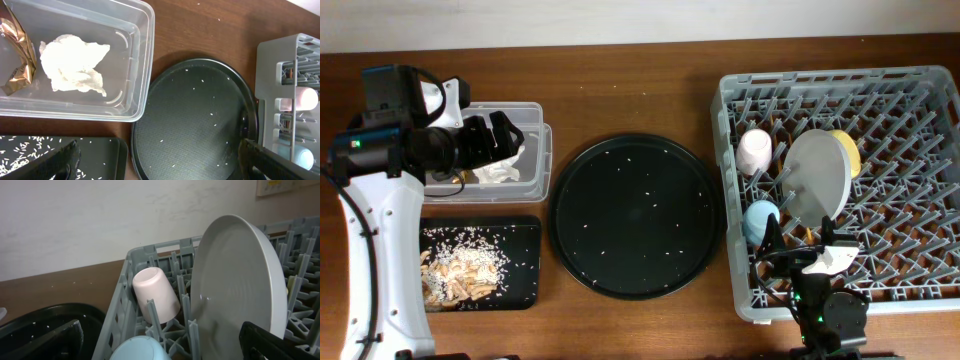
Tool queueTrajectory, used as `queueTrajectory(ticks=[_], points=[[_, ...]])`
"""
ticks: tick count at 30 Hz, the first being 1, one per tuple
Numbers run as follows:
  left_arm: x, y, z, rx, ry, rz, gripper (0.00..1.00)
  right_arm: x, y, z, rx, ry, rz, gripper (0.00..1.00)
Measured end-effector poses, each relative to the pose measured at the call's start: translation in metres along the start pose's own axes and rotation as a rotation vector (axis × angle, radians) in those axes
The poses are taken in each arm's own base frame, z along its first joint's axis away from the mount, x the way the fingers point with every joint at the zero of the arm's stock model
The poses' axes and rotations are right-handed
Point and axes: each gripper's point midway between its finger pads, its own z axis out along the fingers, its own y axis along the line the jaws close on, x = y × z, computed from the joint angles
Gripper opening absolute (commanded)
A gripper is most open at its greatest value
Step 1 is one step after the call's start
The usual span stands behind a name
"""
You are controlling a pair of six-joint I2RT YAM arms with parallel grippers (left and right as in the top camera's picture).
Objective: Sort waste into correct bins and load items into the dishwasher rack
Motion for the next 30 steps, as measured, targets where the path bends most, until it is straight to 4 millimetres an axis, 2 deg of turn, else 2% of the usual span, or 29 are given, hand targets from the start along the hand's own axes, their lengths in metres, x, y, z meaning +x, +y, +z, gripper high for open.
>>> queueTrajectory(ticks=[20, 22, 24, 26, 28, 30], points=[[0.002, 0.000, 0.000, 0.000, 0.006, -0.002, 1.00, 0.000, 0.000, 0.000, 0.000, 0.000, 0.000, 0.98], [0.005, -0.002, 0.000, 0.007, 0.019, -0.002, 1.00, 0.000, 0.000, 0.000, 0.000, 0.000, 0.000, 0.98], [0.010, -0.014, -0.004, 0.023, 0.018, 0.025, 1.00, 0.000, 0.000, 0.000, 0.000, 0.000, 0.000, 0.98], [0.018, -0.045, -0.026, 0.065, -0.032, 0.106, 1.00, 0.000, 0.000, 0.000, 0.000, 0.000, 0.000, 0.98], [0.033, -0.075, -0.063, 0.108, -0.121, 0.202, 1.00, 0.000, 0.000, 0.000, 0.000, -0.001, 0.000, 0.98], [0.064, -0.094, -0.104, 0.145, -0.228, 0.291, 1.00, 0.000, 0.000, 0.000, 0.000, -0.001, 0.001, 0.98]])
